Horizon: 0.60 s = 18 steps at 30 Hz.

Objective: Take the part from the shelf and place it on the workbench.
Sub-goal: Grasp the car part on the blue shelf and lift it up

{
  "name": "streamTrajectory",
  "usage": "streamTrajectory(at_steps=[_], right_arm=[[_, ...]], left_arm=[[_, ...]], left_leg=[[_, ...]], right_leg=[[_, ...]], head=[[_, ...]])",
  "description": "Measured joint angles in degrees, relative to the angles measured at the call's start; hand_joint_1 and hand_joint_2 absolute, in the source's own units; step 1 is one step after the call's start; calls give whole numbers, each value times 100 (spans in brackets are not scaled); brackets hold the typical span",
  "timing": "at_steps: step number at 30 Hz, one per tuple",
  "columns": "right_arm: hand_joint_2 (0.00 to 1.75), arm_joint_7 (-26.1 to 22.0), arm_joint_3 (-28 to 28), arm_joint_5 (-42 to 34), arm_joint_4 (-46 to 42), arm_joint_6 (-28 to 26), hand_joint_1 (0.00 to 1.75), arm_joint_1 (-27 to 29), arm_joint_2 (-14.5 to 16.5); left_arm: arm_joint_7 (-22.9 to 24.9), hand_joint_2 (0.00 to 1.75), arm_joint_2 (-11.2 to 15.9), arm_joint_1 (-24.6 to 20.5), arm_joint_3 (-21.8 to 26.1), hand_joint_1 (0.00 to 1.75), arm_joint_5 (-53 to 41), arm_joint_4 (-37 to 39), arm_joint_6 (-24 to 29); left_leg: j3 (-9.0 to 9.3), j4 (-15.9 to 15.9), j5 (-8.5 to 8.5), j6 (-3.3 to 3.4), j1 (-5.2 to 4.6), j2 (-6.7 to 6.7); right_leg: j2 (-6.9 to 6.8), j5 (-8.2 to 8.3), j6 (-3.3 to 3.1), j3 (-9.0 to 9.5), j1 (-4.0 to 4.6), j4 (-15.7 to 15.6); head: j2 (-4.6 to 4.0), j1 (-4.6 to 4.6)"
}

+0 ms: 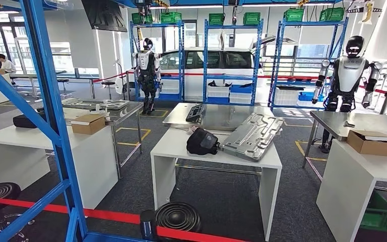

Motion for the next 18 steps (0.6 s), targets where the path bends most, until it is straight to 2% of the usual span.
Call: streamTrajectory(at_steps=[1,2,3,4,5,6,8,10,11,14,15,16,17,18], right_arm=[[0,0,2,-4,0,0,0,3,-2],[0,-1,4,-9,0,0,0,3,-4],[0,-1,5,-16,0,-1,0,-1,-9],[0,-2,7,-25,0,-1,0,-7,-13],[0,-3,10,-33,0,-1,0,-13,-17],[0,-3,14,-40,0,-2,0,-17,-19],[0,-3,26,-48,0,-4,0,-17,-18],[0,-2,43,-49,0,-5,0,-18,-13],[0,1,50,-50,0,-4,0,-20,-11],[0,19,59,-50,0,3,0,-20,-13],[0,25,62,-50,0,8,0,-19,-13],[0,29,66,-50,0,12,0,-19,-14],[0,34,71,-51,-1,16,0,-22,-14],[0,38,77,-52,-1,18,0,-26,-14]], left_arm=[[-33,0,-2,0,-1,0,53,35,-17],[-75,0,-4,-3,-3,0,115,71,-36],[-118,44,-5,-8,-7,0,171,109,-53],[-154,87,-7,-16,-11,0,217,149,-65],[-180,131,-7,-27,-15,0,254,191,-75],[-200,175,-7,-40,-27,0,285,242,-87],[-229,175,-4,-69,-61,0,343,364,-108],[-260,175,7,-108,-110,0,375,498,-121],[-272,175,18,-141,-142,0,378,575,-124],[-284,175,61,-242,-256,0,340,854,-126],[-284,175,73,-266,-295,0,323,947,-132],[-284,175,84,-295,-337,0,303,1040,-142],[-277,175,93,-333,-379,0,284,1130,-153],[-263,175,102,-379,-420,0,266,1212,-163]], left_leg=[[1,4,-2,-3,0,-1],[5,13,-7,-11,1,-4],[6,32,-19,-28,0,-6],[-4,67,-41,-57,-13,-9],[-16,99,-61,-87,-24,-11],[-30,123,-75,-118,-34,-12],[-42,135,-81,-167,-30,-10],[-105,256,-175,-224,-8,-12],[-203,467,-309,-255,6,-14],[-718,1569,-813,-327,50,-16],[-823,1785,-855,-334,57,-16],[-820,1776,-786,-332,60,-16],[-700,1533,-623,-318,60,-17],[-500,1134,-416,-292,57,-21]], right_leg=[[-2,66,45,23,-6,-65],[-6,212,97,168,-16,-370],[-17,383,141,384,-27,-808],[-25,523,146,581,-27,-1203],[-31,617,120,722,-26,-1483],[-34,657,71,786,-14,-1615],[-28,678,-33,790,-8,-1636],[-23,696,-98,792,-32,-1649],[-22,704,-124,794,-50,-1656],[-22,705,-153,783,-37,-1654],[-21,705,-153,781,-31,-1653],[-19,705,-153,784,-27,-1652],[-15,705,-152,791,-24,-1651],[-12,705,-151,799,-20,-1651]], head=[[0,3],[0,7],[0,10],[0,14],[0,13],[0,12],[0,4],[0,-4],[0,-11],[-1,-31],[-1,-32],[0,-34],[0,-34],[0,-35]])
